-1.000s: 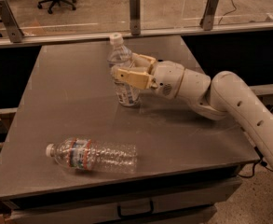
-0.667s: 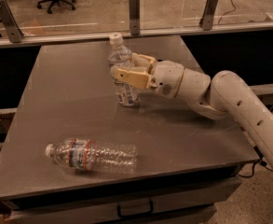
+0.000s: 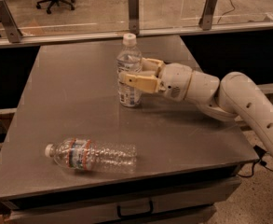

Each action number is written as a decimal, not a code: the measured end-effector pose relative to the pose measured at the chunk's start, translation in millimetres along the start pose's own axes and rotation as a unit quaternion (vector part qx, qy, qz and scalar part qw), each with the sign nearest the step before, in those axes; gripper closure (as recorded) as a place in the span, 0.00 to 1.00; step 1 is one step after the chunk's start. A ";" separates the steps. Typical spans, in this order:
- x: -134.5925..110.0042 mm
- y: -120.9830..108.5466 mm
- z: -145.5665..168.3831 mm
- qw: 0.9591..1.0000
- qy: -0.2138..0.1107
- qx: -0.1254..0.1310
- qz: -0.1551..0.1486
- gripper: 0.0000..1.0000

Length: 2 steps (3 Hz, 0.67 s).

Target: Place blue plastic bottle upright

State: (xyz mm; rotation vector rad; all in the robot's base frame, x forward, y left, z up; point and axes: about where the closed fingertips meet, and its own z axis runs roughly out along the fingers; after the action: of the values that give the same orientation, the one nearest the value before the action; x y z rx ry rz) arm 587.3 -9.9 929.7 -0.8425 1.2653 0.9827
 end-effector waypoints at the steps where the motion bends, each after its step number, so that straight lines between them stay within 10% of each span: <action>1: -0.7 -4.9 -16.8 1.000 0.010 0.009 -0.009 0.00; 2: -4.1 -9.4 -28.5 1.000 0.021 0.013 -0.018 0.00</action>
Offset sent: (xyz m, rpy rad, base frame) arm -0.0005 -0.0519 0.0017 -0.0841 -0.0222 -0.0528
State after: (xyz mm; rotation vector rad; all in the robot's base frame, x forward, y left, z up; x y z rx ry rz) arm 585.5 -40.1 930.0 -0.8664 1.2924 0.9216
